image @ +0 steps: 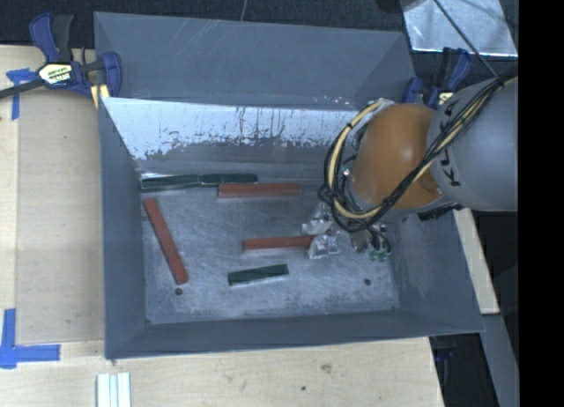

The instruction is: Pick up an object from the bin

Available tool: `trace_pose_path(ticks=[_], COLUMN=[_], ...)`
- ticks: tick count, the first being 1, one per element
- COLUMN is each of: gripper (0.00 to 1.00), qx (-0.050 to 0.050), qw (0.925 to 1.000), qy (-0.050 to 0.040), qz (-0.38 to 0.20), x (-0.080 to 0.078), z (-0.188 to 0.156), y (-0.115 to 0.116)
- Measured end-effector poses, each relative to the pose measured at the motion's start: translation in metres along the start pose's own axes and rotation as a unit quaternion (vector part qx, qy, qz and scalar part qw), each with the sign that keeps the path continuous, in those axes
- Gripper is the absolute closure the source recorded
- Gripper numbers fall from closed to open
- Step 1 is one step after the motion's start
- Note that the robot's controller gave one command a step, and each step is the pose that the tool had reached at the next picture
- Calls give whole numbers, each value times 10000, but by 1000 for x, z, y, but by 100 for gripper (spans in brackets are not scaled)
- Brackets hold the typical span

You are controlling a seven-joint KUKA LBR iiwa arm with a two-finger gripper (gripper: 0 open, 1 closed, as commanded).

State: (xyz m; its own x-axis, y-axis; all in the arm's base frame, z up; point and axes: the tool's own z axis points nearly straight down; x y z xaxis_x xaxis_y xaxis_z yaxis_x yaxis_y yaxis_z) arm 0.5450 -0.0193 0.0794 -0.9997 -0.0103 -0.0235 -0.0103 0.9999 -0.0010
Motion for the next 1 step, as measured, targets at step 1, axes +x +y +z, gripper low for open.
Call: trace_pose_path(ticks=[1], gripper=[100], qx=[-3], qw=[9998], qy=[96], qz=[196], x=[-10], z=[-134], y=[10])
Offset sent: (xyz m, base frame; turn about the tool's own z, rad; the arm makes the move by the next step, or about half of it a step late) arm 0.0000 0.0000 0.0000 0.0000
